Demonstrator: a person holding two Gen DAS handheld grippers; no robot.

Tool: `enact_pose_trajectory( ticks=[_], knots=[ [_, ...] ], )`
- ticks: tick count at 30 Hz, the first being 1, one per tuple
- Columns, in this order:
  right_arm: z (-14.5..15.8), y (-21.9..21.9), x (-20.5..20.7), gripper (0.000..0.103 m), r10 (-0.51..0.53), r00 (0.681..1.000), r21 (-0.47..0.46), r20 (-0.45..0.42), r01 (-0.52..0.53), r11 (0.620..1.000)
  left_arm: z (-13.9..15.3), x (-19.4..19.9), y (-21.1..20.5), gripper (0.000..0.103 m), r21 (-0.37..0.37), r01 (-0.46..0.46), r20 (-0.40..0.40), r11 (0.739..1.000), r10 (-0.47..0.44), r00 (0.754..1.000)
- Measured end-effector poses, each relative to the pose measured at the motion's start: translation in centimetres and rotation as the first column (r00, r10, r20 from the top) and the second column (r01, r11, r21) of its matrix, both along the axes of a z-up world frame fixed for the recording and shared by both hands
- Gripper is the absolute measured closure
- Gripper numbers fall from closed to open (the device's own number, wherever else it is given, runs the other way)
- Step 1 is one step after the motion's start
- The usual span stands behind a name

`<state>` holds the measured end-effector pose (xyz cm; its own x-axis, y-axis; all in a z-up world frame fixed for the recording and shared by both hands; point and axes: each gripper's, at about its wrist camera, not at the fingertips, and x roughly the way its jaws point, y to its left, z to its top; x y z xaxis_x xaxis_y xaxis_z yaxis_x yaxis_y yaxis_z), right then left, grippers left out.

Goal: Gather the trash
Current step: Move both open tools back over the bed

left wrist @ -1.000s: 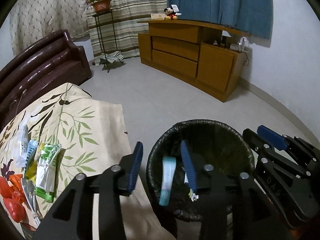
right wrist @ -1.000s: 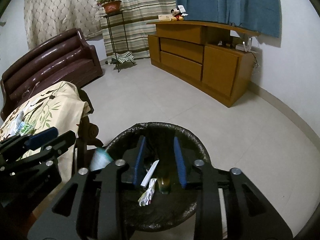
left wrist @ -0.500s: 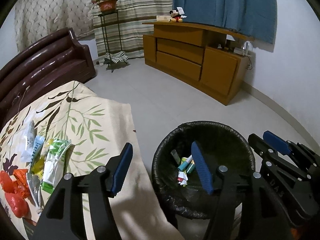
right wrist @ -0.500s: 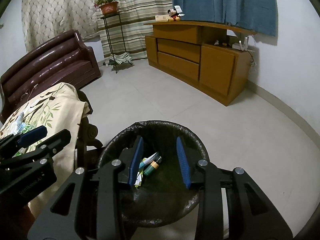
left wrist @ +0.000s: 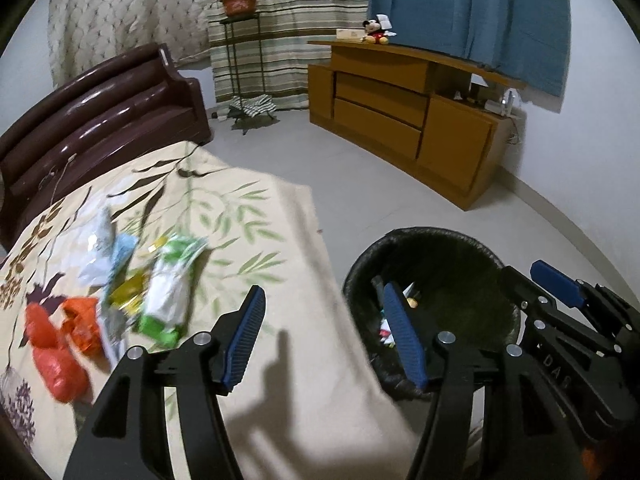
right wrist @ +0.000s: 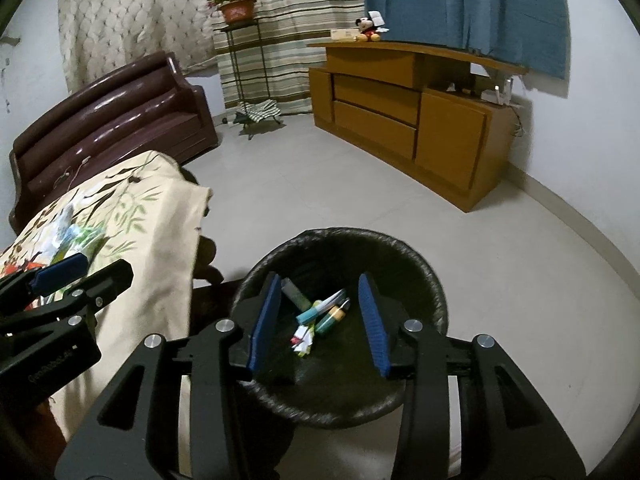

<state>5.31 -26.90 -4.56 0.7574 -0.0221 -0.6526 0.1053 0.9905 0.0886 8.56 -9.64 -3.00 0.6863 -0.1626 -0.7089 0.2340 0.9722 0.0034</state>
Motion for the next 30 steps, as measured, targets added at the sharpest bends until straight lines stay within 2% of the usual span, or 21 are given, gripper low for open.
enact_pose_trajectory(
  ticks=[18,24,27,30],
  knots=[
    [0.9,8.4,-3.3,0.063,0.172,0.985,-0.012,-0.02,-0.172,0.985,0.6,-5.8,9.1,0.04,0.017,-0.147,0.01,0.989,0.147,0.989],
    [1.0,10.8,-4.4,0.063,0.222,0.975,-0.027,-0.022,-0.223,0.974,-0.3,-6.9,11.8,0.04,0.035,-0.196,-0.001,0.98,0.196,0.981],
    [1.1,11.6,-4.7,0.063,0.234,0.972,-0.025,-0.024,-0.235,0.972,-1.0,-7.3,13.1,0.035,0.051,-0.225,-0.009,0.973,0.225,0.974],
    [1.2,12.2,-4.8,0.063,0.24,0.97,-0.03,-0.026,-0.241,0.97,-1.5,-7.5,13.9,0.035,0.046,-0.232,-0.023,0.972,0.233,0.972]
  ],
)
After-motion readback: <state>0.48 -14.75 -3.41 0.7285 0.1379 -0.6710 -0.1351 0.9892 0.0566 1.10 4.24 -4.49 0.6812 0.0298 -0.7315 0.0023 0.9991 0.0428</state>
